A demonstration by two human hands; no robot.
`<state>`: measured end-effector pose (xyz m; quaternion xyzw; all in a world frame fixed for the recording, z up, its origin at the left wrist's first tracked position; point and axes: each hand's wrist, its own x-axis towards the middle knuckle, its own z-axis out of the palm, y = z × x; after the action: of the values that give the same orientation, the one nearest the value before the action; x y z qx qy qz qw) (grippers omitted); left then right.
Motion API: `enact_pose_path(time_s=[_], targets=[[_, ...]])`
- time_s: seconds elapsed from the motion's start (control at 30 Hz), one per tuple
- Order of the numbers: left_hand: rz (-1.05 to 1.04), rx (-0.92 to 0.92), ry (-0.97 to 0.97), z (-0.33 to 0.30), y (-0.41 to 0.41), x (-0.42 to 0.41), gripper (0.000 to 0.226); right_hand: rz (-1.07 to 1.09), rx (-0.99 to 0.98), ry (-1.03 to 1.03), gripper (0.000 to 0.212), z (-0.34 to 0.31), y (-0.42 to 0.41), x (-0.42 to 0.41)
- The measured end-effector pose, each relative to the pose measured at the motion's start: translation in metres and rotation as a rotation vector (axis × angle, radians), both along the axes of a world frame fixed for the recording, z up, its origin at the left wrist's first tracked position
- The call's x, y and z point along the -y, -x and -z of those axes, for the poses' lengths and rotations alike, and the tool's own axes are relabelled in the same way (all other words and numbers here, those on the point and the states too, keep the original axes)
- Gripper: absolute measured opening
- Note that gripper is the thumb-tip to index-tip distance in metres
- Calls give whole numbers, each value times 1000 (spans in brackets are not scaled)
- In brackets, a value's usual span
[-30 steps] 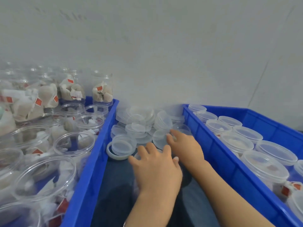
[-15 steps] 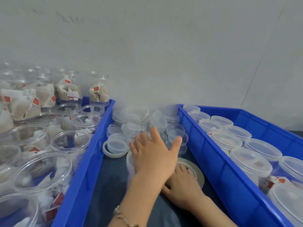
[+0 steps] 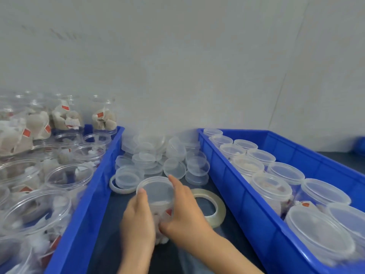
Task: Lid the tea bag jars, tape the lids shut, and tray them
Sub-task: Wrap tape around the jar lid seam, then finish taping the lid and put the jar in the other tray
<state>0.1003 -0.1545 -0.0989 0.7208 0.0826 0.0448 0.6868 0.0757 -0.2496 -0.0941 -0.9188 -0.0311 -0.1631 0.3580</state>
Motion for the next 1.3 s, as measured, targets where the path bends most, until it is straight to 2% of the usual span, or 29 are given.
enact_pose_path(time_s=[0.13,0.3,0.4,0.53,0.67,0.83,0.93,1.1,1.2,1.3], targets=[[-32,120,-52,-41,14,15,35,37,114,54,87,-37,13,1],[213,342,-16,-110,12,55,44,247,280,-64,72,-109,19,41],[287,457,-187,-136,11,81,61,315,365,0,75,-142,30,77],[384,689,-277,-160,12,131,56,464,464,95,79,-171,46,130],[536,941,-424,-169,28,191,43,722,470,277,72,-180,68,189],[810,1141,-601,-142,74,240,43,1078,275,385,68,-166,130,255],[1025,1144,-708,-122,105,253,48,1186,175,378,64,-146,178,274],[1298,1006,-924,-104,135,258,49,1109,150,222,71,-119,222,274],[1301,921,-938,-98,139,255,45,1056,107,187,80,-115,224,273],[1140,1027,-1040,-97,138,246,37,1017,-7,203,86,-101,220,274]])
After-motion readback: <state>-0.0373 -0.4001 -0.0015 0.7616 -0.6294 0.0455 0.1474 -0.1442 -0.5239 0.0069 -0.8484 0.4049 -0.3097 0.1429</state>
